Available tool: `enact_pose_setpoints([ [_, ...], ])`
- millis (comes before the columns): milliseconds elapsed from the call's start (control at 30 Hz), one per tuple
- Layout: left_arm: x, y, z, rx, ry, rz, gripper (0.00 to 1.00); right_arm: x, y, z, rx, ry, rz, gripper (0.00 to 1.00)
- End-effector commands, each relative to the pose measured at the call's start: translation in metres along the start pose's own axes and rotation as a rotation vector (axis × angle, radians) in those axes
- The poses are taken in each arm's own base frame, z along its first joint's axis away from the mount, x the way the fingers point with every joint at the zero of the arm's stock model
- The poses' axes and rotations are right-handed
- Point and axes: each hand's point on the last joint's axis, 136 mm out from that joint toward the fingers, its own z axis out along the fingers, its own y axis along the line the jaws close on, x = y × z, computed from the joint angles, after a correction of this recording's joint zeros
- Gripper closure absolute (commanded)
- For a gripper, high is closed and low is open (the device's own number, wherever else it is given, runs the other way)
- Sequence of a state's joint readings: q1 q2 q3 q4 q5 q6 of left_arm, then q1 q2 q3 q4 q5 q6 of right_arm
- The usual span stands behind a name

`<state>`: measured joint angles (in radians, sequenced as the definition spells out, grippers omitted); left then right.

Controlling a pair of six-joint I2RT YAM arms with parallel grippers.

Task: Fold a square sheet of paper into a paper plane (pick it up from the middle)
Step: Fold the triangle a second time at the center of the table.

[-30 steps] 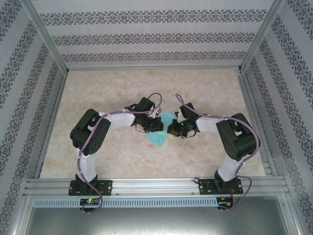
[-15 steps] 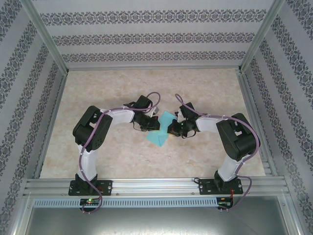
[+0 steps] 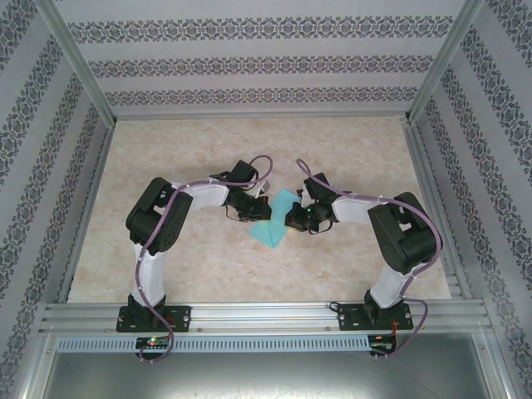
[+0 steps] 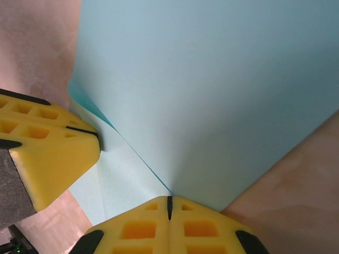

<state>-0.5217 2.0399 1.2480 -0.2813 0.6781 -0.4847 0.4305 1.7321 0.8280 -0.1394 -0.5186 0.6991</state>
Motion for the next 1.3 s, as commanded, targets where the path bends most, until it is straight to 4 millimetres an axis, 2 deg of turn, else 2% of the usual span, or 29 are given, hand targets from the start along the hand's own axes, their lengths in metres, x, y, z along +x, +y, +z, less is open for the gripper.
enact_pose_setpoints([
  [0, 0.016, 0.039, 0.012, -0.122, 0.063, -0.038, 0.93, -0.001, 0.005, -0.011, 0.029, -0.027, -0.031, 0.91],
  [133, 0.019, 0.045, 0.014, -0.136, 0.075, -0.046, 0.92, -0.002, 0.027, -0.028, -0.016, -0.071, -0.062, 0.88],
  [267, 0.020, 0.047, 0.017, -0.139, 0.081, -0.050, 0.93, 0.007, 0.045, -0.035, -0.062, -0.080, -0.084, 0.88],
  [400, 0.019, 0.048, 0.019, -0.136, 0.083, -0.052, 0.93, 0.024, 0.062, -0.027, -0.110, -0.046, -0.096, 0.88],
  [500, 0.020, 0.048, 0.021, -0.133, 0.087, -0.054, 0.93, 0.035, 0.068, -0.016, -0.112, -0.012, -0.109, 0.88],
  [667, 0.021, 0.050, 0.021, -0.124, 0.092, -0.060, 0.93, 0.047, 0.061, 0.002, -0.083, 0.039, -0.113, 0.89],
  [833, 0.023, 0.054, 0.022, -0.121, 0.098, -0.071, 0.93, 0.055, 0.046, 0.014, -0.020, 0.079, -0.121, 0.90],
  [1267, 0.027, 0.059, 0.024, -0.129, 0.110, -0.077, 0.93, 0.054, 0.025, 0.022, 0.084, 0.100, -0.145, 0.91],
])
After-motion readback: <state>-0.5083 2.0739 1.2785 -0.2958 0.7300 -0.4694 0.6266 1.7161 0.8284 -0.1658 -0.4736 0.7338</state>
